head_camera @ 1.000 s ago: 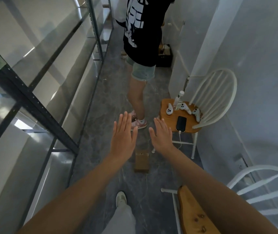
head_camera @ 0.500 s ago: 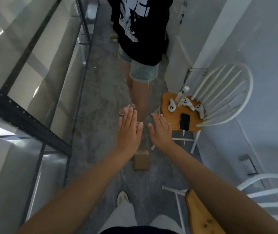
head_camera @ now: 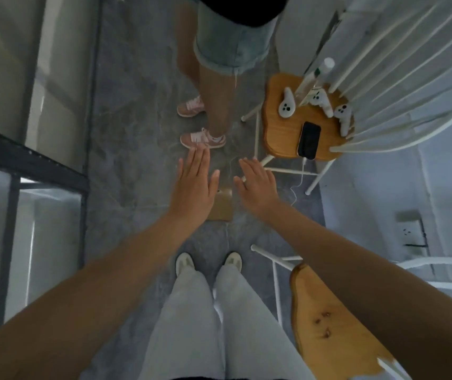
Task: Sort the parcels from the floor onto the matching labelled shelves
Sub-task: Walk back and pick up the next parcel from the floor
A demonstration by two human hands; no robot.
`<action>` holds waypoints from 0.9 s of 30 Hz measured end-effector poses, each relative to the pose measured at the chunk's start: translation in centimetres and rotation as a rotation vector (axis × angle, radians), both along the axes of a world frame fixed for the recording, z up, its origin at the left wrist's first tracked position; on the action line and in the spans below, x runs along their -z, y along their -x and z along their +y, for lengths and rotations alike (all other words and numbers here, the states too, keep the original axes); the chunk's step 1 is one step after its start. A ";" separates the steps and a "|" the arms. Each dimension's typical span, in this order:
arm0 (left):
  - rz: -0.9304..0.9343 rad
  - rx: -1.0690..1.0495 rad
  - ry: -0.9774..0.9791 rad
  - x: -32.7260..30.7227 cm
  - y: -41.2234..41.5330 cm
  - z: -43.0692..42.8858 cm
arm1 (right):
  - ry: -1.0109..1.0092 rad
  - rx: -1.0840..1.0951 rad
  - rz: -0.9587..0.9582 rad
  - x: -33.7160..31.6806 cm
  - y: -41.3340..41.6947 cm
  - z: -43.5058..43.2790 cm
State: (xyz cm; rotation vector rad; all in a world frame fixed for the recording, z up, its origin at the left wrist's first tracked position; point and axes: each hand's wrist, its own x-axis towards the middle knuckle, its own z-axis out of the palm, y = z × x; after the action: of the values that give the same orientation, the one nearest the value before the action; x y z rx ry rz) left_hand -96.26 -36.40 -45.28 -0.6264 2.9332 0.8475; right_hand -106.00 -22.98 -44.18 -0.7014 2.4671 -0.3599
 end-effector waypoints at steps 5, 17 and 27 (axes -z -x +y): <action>-0.079 -0.034 -0.044 8.0 1.2 -0.8 | -0.041 0.022 -0.069 8.3 1.5 -0.3; -0.305 -0.091 -0.023 31.0 -0.1 -3.0 | -0.147 0.114 -0.124 31.4 7.7 0.0; -0.366 -0.161 -0.160 48.1 4.9 -2.1 | -0.064 0.288 -0.233 49.3 9.1 -0.2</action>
State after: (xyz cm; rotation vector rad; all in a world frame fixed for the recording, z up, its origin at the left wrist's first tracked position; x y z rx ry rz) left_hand -101.15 -38.55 -93.35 -0.9052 2.4886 0.8630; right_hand -115.15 -23.14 -93.44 -0.2592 2.3440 -0.4417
